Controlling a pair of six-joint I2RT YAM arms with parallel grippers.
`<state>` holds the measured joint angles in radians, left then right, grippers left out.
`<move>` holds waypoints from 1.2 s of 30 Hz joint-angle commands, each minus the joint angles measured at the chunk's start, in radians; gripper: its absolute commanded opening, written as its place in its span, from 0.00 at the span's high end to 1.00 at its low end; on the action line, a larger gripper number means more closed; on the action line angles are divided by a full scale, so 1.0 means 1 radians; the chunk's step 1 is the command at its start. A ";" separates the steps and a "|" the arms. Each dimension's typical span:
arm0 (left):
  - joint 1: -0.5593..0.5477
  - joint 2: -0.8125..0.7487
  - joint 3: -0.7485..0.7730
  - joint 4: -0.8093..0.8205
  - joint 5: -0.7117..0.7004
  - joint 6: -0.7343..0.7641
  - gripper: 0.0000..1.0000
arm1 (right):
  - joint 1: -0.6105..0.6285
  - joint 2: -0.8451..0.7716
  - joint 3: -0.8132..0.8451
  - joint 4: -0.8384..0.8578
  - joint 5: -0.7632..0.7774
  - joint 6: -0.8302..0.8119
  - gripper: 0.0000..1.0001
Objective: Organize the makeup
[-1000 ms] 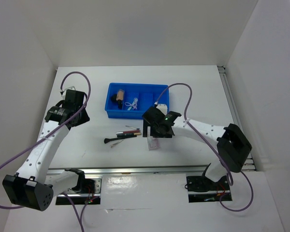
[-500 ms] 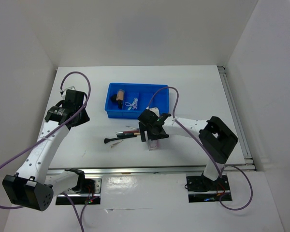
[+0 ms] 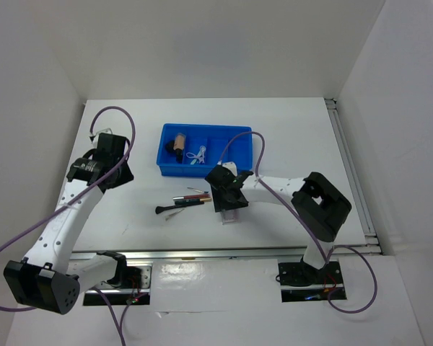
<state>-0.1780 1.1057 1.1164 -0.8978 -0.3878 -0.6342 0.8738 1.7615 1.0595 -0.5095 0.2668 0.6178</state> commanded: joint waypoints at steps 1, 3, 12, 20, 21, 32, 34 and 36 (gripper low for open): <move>0.006 0.008 0.069 -0.018 -0.011 -0.016 0.54 | 0.008 -0.046 0.002 -0.033 0.026 0.017 0.39; 0.006 0.020 0.078 -0.027 -0.011 -0.028 0.54 | 0.019 -0.097 0.014 -0.081 0.026 0.017 0.45; 0.006 0.083 0.097 -0.059 0.068 -0.058 0.53 | 0.008 -0.249 0.226 -0.349 0.041 0.026 0.47; 0.006 0.135 0.128 -0.046 0.090 -0.026 0.53 | -0.206 -0.048 0.627 -0.285 -0.009 -0.096 0.47; 0.006 0.135 0.128 -0.046 0.090 -0.025 0.53 | -0.238 -0.012 0.672 -0.285 -0.009 -0.114 0.47; 0.006 0.194 0.168 -0.050 0.015 0.014 0.53 | -0.315 0.348 0.984 -0.178 -0.090 -0.194 0.47; 0.006 0.183 0.158 -0.041 0.024 0.024 0.53 | -0.315 0.358 0.971 -0.153 -0.104 -0.185 0.47; 0.015 0.172 0.158 -0.041 0.024 0.024 0.52 | -0.315 0.374 0.959 -0.153 -0.117 -0.185 0.47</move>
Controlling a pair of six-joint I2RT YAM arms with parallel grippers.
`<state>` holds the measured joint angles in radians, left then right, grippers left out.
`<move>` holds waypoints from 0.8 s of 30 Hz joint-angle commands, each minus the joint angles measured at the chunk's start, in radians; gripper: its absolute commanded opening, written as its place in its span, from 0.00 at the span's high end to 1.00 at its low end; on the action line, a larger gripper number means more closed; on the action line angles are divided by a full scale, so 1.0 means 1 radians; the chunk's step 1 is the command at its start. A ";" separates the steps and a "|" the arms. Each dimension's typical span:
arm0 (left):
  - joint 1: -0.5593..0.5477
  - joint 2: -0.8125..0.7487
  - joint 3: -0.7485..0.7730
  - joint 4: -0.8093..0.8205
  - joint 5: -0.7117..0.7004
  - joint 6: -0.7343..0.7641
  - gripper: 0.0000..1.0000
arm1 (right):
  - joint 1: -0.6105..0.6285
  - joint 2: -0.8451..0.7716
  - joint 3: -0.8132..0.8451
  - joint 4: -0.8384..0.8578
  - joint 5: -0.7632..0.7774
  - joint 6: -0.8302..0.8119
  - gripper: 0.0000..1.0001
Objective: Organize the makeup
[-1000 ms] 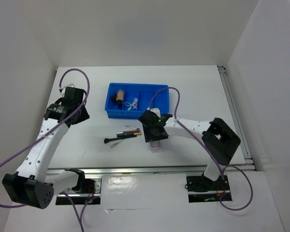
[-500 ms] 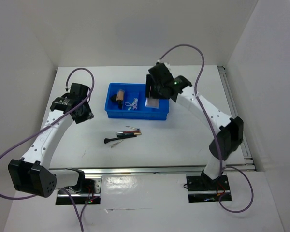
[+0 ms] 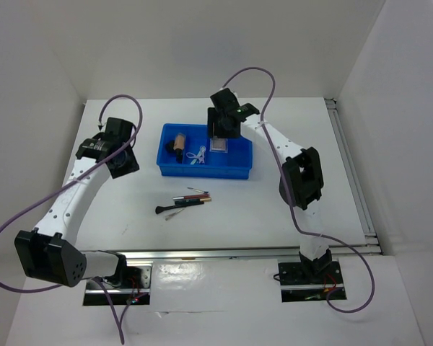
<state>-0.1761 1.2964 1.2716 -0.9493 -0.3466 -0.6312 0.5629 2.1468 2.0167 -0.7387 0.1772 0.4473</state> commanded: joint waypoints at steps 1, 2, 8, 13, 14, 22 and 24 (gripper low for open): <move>0.013 -0.019 0.003 0.011 -0.017 0.021 0.52 | -0.004 0.001 0.002 0.076 -0.027 -0.001 0.45; 0.013 -0.028 0.003 0.011 -0.008 0.021 0.52 | -0.004 0.001 -0.010 0.085 -0.027 -0.001 0.44; 0.013 -0.028 -0.006 0.020 -0.017 0.039 0.52 | -0.004 0.031 -0.061 0.127 -0.016 0.008 0.39; 0.013 -0.028 -0.006 0.020 -0.017 0.039 0.52 | -0.004 0.110 -0.016 0.118 0.025 0.008 0.29; 0.013 -0.028 -0.006 0.011 -0.017 0.039 0.52 | -0.004 0.119 -0.004 0.117 0.025 0.008 0.22; 0.013 -0.037 -0.006 0.011 -0.026 0.039 0.52 | -0.004 0.092 0.017 0.082 0.034 0.008 0.00; 0.013 -0.037 -0.006 0.011 -0.026 0.039 0.52 | 0.006 0.061 0.017 0.082 0.044 0.008 0.00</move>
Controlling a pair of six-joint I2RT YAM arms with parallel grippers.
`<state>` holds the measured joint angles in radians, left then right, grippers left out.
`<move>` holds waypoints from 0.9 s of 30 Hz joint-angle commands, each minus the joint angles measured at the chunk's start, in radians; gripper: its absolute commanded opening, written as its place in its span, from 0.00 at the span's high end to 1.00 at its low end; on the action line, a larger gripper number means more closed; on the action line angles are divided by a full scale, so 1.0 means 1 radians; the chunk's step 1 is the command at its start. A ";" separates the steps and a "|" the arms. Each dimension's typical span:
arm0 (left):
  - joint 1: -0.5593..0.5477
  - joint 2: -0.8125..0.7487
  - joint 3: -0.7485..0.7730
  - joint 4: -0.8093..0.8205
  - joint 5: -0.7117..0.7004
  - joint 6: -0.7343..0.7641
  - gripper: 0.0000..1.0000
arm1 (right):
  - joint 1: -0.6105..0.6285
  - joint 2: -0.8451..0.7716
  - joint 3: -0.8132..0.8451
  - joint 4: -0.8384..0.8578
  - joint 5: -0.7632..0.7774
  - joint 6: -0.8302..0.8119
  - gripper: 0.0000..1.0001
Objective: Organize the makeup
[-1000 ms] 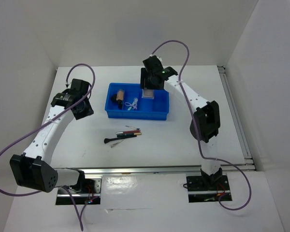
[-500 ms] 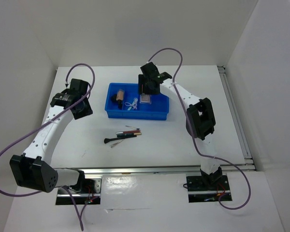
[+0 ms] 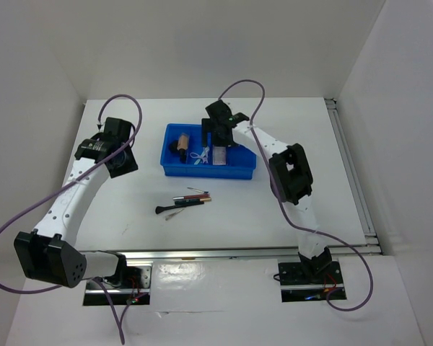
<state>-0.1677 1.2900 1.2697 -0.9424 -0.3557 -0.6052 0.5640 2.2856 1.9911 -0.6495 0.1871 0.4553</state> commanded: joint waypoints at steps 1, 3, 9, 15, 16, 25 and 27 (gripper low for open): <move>0.005 -0.031 0.005 0.004 -0.017 0.013 0.52 | 0.005 -0.098 0.043 -0.007 0.044 0.000 0.03; 0.005 -0.031 0.005 0.004 -0.017 0.013 0.52 | 0.017 -0.172 0.012 0.004 0.045 -0.010 0.06; 0.005 -0.031 0.025 -0.007 -0.063 0.013 0.52 | 0.134 -0.412 -0.229 0.086 0.000 -0.124 0.46; 0.005 -0.069 0.048 0.013 -0.084 0.022 0.52 | 0.298 -0.538 -0.474 0.146 -0.132 -0.207 0.79; 0.005 -0.080 0.048 0.013 -0.085 0.022 0.52 | 0.319 -0.526 -0.495 0.121 -0.141 -0.207 0.79; 0.005 -0.121 -0.070 -0.030 -0.023 -0.028 0.53 | 0.517 -0.382 -0.479 0.109 -0.084 -0.234 0.51; 0.005 -0.133 -0.093 -0.030 0.000 -0.057 0.53 | 0.527 -0.356 -0.469 0.119 -0.075 -0.247 0.47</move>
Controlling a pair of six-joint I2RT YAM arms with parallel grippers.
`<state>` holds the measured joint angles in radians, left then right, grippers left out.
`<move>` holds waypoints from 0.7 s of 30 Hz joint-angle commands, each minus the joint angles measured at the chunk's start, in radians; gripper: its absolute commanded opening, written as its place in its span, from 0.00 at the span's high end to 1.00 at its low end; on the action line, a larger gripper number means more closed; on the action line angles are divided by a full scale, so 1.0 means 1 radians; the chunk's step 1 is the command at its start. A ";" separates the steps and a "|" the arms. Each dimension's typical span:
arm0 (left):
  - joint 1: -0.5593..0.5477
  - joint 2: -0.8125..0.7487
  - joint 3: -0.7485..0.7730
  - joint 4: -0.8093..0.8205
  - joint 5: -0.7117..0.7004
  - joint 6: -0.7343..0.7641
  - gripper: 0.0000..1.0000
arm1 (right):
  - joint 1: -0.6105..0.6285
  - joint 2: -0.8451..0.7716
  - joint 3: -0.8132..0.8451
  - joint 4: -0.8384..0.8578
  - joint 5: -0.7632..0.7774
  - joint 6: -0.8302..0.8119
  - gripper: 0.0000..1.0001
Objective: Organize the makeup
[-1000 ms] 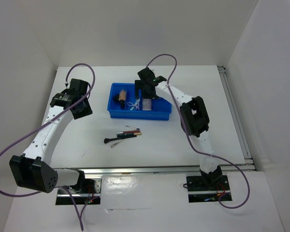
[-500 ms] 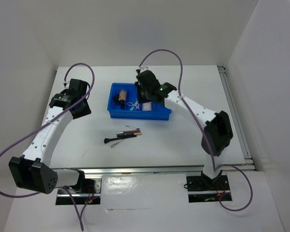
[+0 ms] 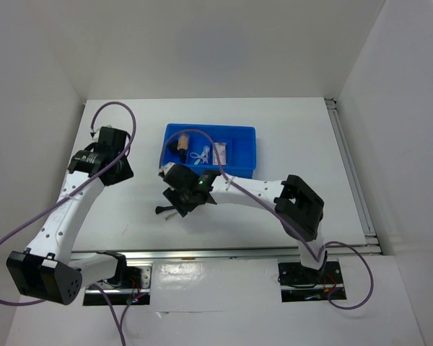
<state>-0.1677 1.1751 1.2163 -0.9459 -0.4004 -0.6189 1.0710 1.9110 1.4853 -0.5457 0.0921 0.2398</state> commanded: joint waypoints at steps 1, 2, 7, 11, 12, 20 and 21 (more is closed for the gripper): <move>0.005 -0.029 -0.049 -0.036 0.044 -0.044 0.53 | 0.020 0.034 0.049 0.015 0.029 -0.031 0.45; 0.005 -0.038 -0.058 -0.036 0.054 -0.053 0.53 | 0.020 0.060 0.049 0.015 0.038 -0.042 0.42; 0.005 -0.038 -0.049 -0.017 0.084 -0.053 0.53 | 0.010 0.135 0.079 0.036 0.051 -0.053 0.41; 0.005 -0.017 -0.049 -0.017 0.095 -0.053 0.53 | 0.010 0.180 0.089 0.046 0.086 -0.053 0.41; 0.005 -0.017 -0.049 -0.017 0.095 -0.053 0.53 | 0.010 0.180 0.089 0.046 0.095 -0.053 0.41; 0.005 -0.067 -0.130 -0.030 0.171 -0.062 0.54 | -0.022 0.200 0.089 0.064 0.097 -0.062 0.41; 0.005 -0.081 -0.150 -0.030 0.187 -0.062 0.54 | -0.022 0.200 0.089 0.064 0.097 -0.062 0.41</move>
<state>-0.1677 1.1515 1.1160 -0.9607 -0.2817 -0.6624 1.0676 2.0987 1.5318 -0.5228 0.1692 0.1883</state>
